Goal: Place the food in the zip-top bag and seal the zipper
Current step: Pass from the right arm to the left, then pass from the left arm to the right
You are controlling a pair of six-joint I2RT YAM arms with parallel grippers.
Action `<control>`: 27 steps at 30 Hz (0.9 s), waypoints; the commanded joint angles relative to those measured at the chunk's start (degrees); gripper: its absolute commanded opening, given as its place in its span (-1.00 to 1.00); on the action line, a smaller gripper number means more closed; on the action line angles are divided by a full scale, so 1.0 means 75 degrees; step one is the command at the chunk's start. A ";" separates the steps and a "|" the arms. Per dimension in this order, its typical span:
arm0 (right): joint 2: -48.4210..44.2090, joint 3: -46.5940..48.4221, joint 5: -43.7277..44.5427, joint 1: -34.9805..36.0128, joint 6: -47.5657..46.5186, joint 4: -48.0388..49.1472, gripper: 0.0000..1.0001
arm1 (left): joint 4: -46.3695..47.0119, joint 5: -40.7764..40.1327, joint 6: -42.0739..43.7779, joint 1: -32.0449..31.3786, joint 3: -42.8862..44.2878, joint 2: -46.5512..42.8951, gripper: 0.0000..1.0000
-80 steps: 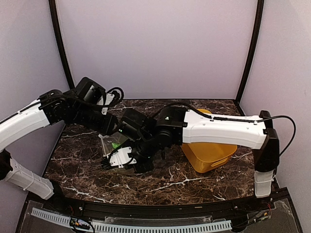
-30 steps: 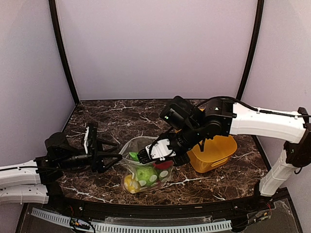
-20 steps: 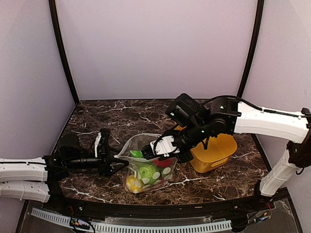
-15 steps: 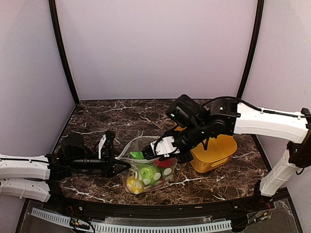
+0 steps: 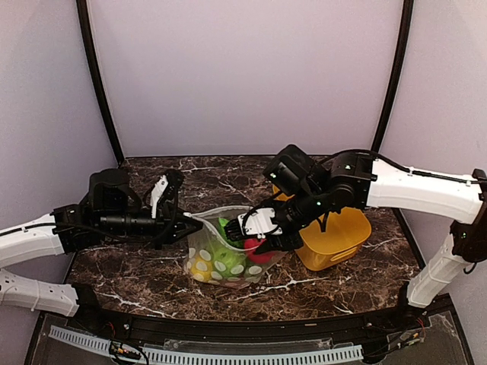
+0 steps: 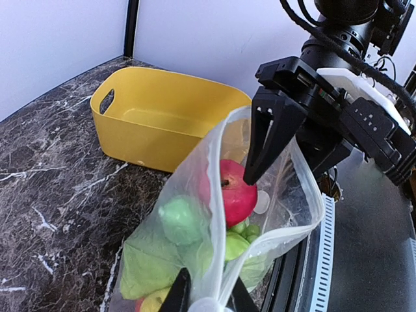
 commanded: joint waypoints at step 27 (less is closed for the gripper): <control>0.1877 0.3499 -0.2084 0.0249 0.2258 -0.1550 0.45 | -0.1100 -0.2158 -0.1102 -0.0067 0.0470 -0.0851 -0.94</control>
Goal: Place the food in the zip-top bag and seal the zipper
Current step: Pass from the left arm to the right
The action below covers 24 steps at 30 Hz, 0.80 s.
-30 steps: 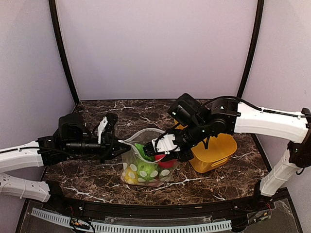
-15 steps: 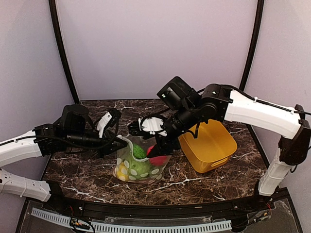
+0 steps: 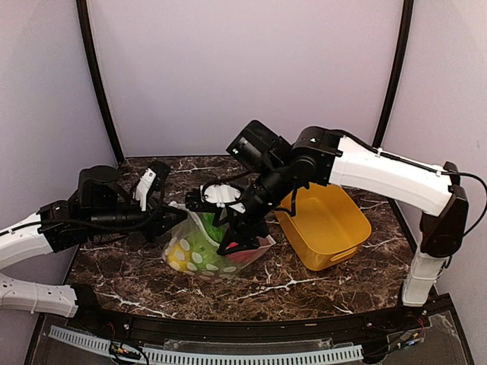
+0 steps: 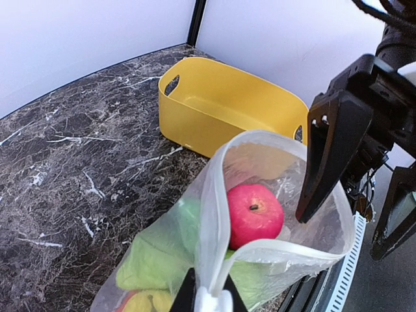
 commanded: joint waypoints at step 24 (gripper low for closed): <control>0.0773 0.0954 0.0235 -0.0262 0.0976 0.0374 -0.57 | 0.1009 0.0437 -0.0608 -0.0034 -0.0499 -0.0562 -0.88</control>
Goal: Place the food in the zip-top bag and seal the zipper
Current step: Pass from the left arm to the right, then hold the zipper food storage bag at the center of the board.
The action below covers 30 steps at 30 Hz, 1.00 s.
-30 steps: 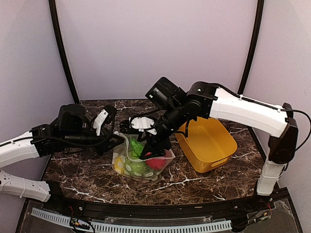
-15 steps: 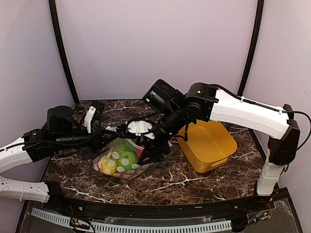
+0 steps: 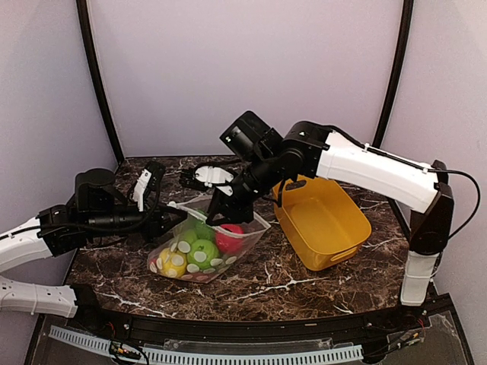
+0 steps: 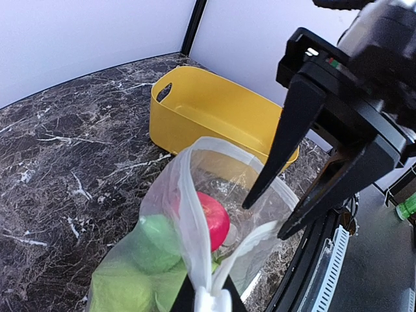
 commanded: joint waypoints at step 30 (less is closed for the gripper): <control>-0.0305 -0.0266 -0.0339 -0.0216 -0.0604 0.0000 -1.00 | 0.1799 0.0244 0.0473 -0.0034 -0.1653 -0.1477 -0.90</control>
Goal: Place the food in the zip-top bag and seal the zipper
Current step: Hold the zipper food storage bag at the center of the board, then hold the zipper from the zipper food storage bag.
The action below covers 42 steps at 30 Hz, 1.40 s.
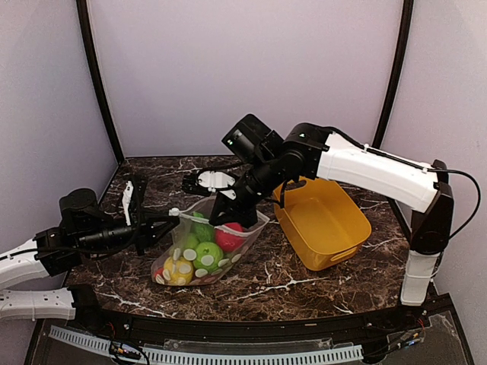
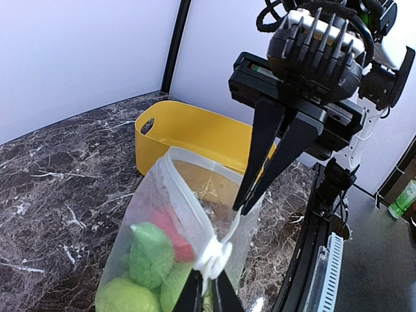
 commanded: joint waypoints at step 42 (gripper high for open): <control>0.1275 0.2484 -0.1348 0.0173 0.0102 0.0056 -0.21 | -0.0078 0.0156 0.0069 -0.0096 0.0565 0.0362 -0.99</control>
